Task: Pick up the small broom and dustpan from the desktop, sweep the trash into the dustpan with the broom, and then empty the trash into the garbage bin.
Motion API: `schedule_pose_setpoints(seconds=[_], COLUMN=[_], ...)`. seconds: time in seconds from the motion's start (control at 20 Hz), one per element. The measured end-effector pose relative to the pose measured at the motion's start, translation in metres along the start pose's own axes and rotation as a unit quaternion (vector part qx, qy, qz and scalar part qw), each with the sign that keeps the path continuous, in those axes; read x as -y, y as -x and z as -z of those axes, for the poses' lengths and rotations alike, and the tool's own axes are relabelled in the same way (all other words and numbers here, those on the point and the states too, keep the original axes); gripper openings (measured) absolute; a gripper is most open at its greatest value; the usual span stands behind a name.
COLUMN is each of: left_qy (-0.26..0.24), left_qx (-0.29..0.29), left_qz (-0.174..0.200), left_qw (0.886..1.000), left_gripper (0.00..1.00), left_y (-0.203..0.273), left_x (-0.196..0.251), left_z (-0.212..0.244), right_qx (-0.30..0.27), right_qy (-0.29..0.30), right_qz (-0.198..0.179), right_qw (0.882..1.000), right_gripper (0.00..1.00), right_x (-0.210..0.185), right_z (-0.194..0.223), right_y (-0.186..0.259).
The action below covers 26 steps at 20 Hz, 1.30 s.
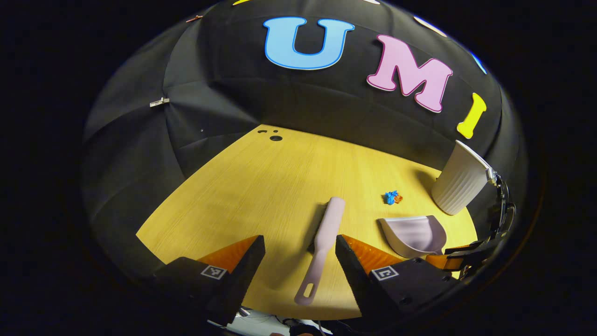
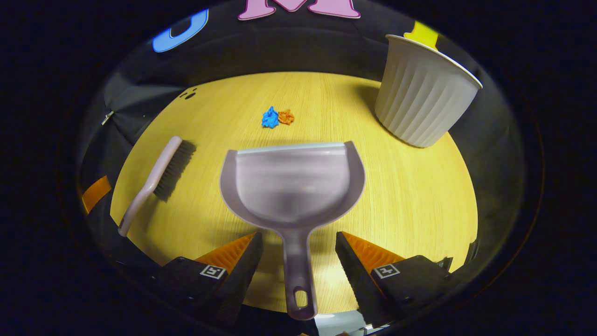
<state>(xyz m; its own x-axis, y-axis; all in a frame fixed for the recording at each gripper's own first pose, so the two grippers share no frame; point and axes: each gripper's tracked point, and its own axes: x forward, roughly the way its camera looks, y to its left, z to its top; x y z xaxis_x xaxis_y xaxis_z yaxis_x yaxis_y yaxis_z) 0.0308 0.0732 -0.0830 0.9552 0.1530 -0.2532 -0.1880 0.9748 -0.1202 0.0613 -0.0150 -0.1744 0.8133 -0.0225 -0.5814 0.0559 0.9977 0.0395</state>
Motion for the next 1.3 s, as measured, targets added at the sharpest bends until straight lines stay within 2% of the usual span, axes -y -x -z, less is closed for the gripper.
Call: schedule_pose_setpoints(seconds=[0.4, 0.5, 0.6, 0.65, 0.7, 0.75, 0.8, 0.85, 1.1, 1.15, 1.3], left_qy=[0.000, -0.009, -0.019, -0.022, -0.024, -0.026, -0.029, -0.030, -0.044, -0.054, -0.094], left_qx=[-0.031, -0.032, -0.039, -0.048, -0.056, -0.067, -0.083, -0.104, -0.186, -0.197, -0.230], left_qz=[-0.023, -0.020, -0.011, -0.002, 0.010, 0.023, 0.037, 0.052, 0.108, 0.112, 0.104], left_qw=[0.999, 0.999, 0.999, 0.999, 0.998, 0.997, 0.995, 0.993, 0.976, 0.973, 0.963], left_gripper=[0.96, 0.96, 0.97, 0.97, 0.97, 0.96, 0.96, 0.96, 0.95, 0.95, 0.93], left_y=[-0.018, -0.023, -0.029, -0.033, -0.037, -0.042, -0.046, -0.049, -0.069, -0.074, -0.089], left_x=[-0.002, 0.003, 0.009, 0.013, 0.017, 0.019, 0.023, 0.025, 0.045, 0.047, 0.045], left_z=[0.002, -0.002, -0.001, 0.000, 0.001, 0.003, 0.008, 0.014, 0.039, 0.043, 0.057], right_qx=[-0.056, -0.057, -0.057, -0.060, -0.059, -0.061, -0.062, -0.063, -0.078, -0.079, -0.076], right_qy=[-0.007, -0.007, -0.003, 0.000, 0.001, 0.003, 0.003, 0.004, 0.002, 0.004, 0.006], right_qz=[0.008, 0.005, 0.001, 0.000, 0.000, -0.002, -0.004, -0.007, -0.018, -0.021, -0.025], right_qw=[0.998, 0.998, 0.998, 0.998, 0.998, 0.998, 0.998, 0.998, 0.997, 0.997, 0.997], right_gripper=[0.98, 0.93, 0.84, 0.71, 0.69, 0.57, 0.54, 0.36, 0.41, 0.38, 0.37], right_x=[0.002, 0.000, -0.002, -0.002, -0.003, -0.002, -0.002, -0.002, -0.003, -0.003, -0.003], right_z=[0.008, 0.006, 0.004, 0.004, 0.003, 0.003, 0.002, 0.002, 0.004, 0.004, 0.003], right_y=[-0.036, -0.035, -0.040, -0.038, -0.038, -0.036, -0.038, -0.038, -0.037, -0.037, -0.037])
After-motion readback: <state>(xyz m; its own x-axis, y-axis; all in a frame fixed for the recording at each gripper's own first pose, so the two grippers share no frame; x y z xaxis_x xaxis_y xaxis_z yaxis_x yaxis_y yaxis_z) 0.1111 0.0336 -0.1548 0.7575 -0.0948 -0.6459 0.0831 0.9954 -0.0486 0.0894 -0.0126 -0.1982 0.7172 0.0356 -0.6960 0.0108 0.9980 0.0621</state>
